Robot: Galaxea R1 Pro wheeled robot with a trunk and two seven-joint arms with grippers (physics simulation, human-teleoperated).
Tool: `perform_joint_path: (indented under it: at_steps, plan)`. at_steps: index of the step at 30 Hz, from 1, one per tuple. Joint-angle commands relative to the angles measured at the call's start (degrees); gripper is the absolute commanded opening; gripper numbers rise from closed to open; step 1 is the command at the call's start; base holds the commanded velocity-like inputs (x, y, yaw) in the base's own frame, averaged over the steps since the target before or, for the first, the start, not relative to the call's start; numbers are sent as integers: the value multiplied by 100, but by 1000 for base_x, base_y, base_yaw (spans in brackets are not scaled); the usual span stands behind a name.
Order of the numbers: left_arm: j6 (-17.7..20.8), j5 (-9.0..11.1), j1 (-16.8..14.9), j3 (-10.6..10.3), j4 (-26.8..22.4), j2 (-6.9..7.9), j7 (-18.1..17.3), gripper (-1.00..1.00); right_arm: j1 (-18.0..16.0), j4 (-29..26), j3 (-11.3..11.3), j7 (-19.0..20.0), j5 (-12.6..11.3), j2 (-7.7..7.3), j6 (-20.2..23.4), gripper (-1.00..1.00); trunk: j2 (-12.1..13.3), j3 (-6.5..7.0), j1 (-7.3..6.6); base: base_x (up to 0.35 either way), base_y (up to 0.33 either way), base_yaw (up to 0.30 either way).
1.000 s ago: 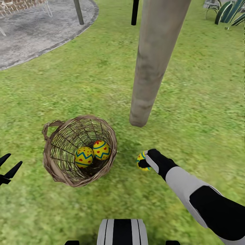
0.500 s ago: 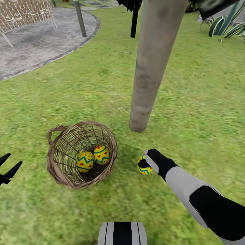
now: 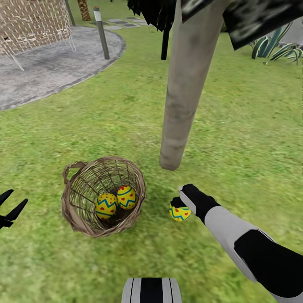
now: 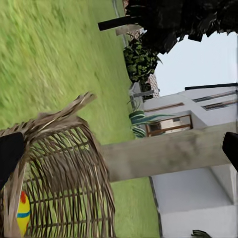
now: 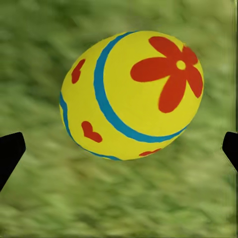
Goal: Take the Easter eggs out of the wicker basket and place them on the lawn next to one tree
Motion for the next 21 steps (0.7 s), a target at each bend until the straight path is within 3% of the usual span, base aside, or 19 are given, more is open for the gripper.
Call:
perform_joint_path:
  at_steps: [1,3,6,17,21]
  plan:
    - [19,-22,-4,-8,5,18,-24,100,-4,-6,41,-44,-62,-4,14,100,0,19,-3,0,0,0]
    - [24,-19,-4,-134,51,155,-28,100,-4,-1,39,-49,-65,3,12,100,3,64,-8,0,0,0]
    - [27,-18,-4,-232,39,217,-30,100,-4,0,32,-51,-69,2,11,100,7,130,-16,0,0,0]
    - [45,-18,-4,-269,-1,242,-30,100,-4,-209,10,-52,-126,-47,60,100,22,374,-44,0,0,0]
    - [45,-18,-4,-269,-2,243,-30,100,-4,-234,-13,293,-131,-63,80,100,27,462,-55,-172,0,0]
